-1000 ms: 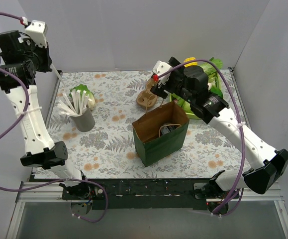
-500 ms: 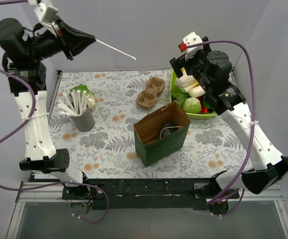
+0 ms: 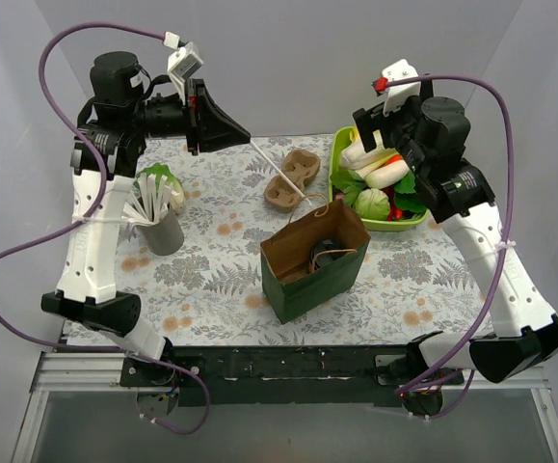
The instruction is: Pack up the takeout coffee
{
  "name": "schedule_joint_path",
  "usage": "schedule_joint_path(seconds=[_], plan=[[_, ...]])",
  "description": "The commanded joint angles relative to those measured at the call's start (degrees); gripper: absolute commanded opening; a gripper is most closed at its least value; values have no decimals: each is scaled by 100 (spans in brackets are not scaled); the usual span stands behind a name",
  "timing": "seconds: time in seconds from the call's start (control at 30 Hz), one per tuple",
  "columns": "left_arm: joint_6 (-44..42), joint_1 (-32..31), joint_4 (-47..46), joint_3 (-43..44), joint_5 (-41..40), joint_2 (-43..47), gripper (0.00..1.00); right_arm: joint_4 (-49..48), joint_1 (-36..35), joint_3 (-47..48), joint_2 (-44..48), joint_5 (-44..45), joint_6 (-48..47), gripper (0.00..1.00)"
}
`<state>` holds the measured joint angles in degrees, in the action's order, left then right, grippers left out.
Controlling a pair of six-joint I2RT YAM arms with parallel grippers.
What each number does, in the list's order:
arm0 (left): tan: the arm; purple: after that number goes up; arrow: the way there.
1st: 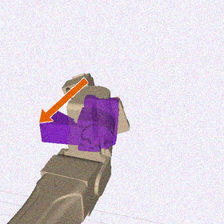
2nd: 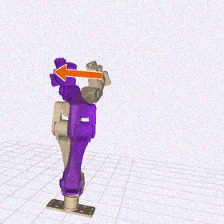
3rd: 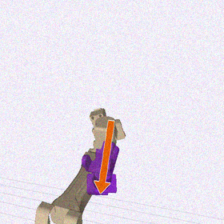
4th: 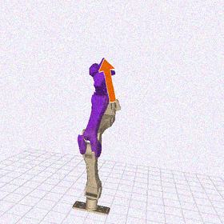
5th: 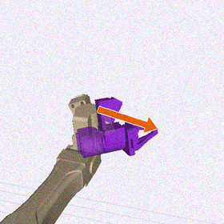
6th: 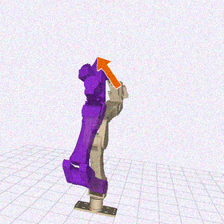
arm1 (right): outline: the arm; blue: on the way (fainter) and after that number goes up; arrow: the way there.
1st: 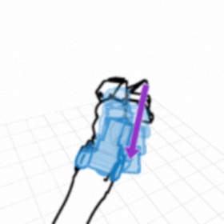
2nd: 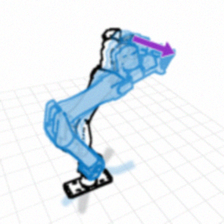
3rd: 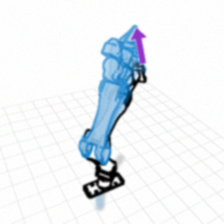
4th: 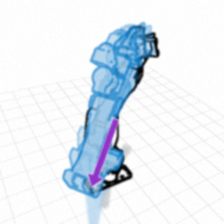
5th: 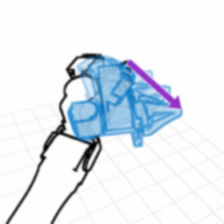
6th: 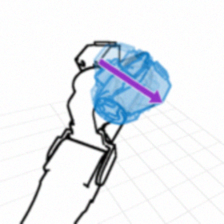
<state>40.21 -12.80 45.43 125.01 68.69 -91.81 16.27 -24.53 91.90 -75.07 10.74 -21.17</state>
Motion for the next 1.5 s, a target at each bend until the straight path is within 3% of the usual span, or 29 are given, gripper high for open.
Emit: schedule_joint_path(seconds=[0.0,0.1,0.27,0.37,0.4,0.53,0.83,0.97,1.07,1.13,1.3,1.43,1.47], plan=[[-565,-65,800,-47,-232,664,0,-80,72,-102,247,-28,148,97],[-601,-83,669,206,-820,761,0,-54,72,-67,203,-107,236,97],[-1971,-83,2319,1928,-1621,269,0,-10,80,74,80,-151,192,97],[-2254,-83,2752,1414,-1429,707,0,-1,80,170,-43,-178,174,97],[-2219,-83,2735,890,-1263,865,0,7,80,197,-69,-195,174,97],[-1982,-161,2857,140,-848,1244,0,25,80,398,-306,-257,174,97],[-2526,-548,2911,-898,-750,1034,0,526,80,636,-579,-389,148,97],[-2851,-689,2954,-883,-936,762,0,517,80,470,-456,-441,131,97],[-2931,-768,3042,-593,-866,454,47,535,98,391,-351,-503,87,98],[-2730,-768,2920,-496,-892,340,64,692,98,364,-316,-677,60,98],[-1368,-751,1105,-924,-1611,620,79,1334,124,618,-456,-1291,358,98],[-699,-550,125,-1251,-2726,717,98,1352,124,697,-509,-540,1149,98],[-550,-479,11,-1268,-2973,648,98,1396,124,794,-561,-321,1254,98]])
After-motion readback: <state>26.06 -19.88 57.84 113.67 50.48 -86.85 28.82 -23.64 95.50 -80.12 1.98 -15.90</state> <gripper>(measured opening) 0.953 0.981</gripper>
